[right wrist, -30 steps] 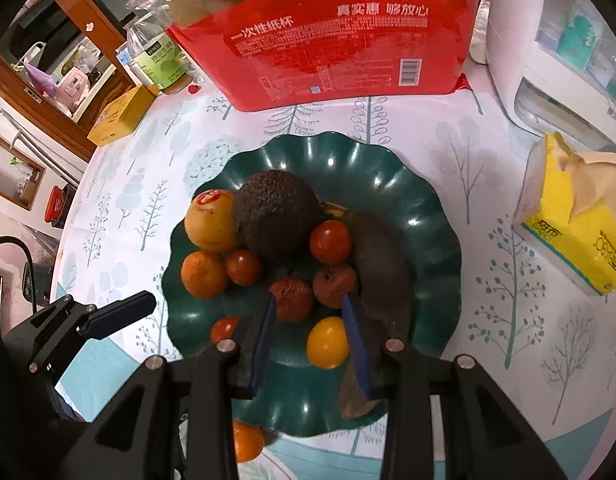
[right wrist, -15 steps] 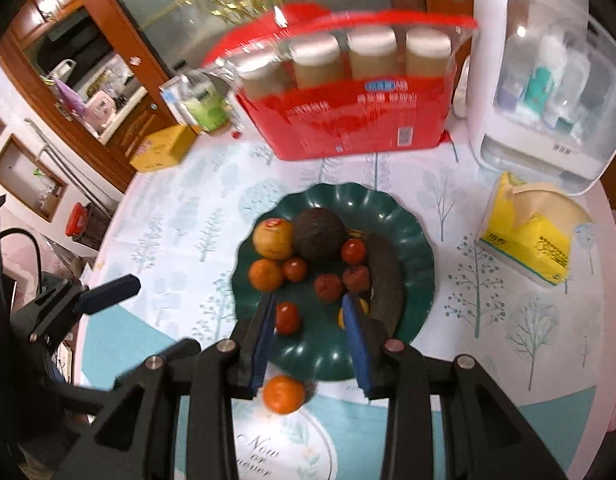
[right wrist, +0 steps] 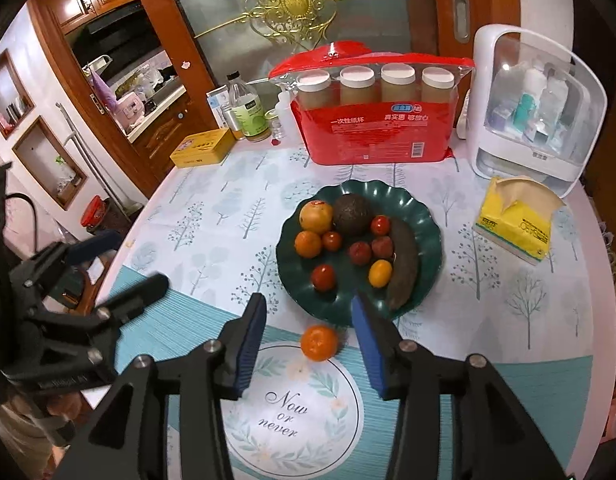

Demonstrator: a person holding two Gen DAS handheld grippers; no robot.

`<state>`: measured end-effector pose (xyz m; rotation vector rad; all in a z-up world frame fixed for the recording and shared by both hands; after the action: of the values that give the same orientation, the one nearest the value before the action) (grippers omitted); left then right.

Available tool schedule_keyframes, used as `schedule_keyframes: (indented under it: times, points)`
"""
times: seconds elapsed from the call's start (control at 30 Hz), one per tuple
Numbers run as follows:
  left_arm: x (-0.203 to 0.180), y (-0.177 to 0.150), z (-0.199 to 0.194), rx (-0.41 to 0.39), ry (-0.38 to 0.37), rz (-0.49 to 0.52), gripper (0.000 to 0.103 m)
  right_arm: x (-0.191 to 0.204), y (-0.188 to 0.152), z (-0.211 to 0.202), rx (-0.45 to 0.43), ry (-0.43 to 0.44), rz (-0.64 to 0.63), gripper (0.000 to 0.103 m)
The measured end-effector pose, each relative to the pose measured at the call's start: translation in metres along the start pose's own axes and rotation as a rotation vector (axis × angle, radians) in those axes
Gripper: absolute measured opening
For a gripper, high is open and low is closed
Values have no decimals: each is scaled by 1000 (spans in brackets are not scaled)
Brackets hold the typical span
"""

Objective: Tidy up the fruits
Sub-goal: 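Withdraw both tools from the green plate toward the white plate, then grasp the tangerine on the white plate with the right tool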

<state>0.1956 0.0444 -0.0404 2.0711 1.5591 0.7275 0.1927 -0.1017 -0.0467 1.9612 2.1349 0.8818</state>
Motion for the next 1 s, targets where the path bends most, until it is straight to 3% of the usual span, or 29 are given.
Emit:
schedule_keyframes:
  times: [0.27,0.57,0.8,1.0]
  points:
    - [9,-48,34,32,63,-97,91,-10,-36,43,-27,-63,0,47]
    - [6,-104,98,159,29,-185,91,-24,-77,111,37,-62,57,47]
    - [13,-122,127,215,9,-255,91,-24,-91,146,94,-62,78,47]
    - [17,-125,140,234,1,-277,91,-27,-87,157,59,-105,54,49]
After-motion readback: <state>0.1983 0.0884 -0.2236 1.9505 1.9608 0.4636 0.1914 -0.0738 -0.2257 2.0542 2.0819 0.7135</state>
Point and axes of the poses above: each gripper's, at about its wrist camera, not at the fingertips, and z roughly the way its jaws point, x to its left, y to its top, the point moved 10 cm from there along z, roughly the way its jaws point, and after that the axes turned 12 degrees about z, right-handed, at the moved point
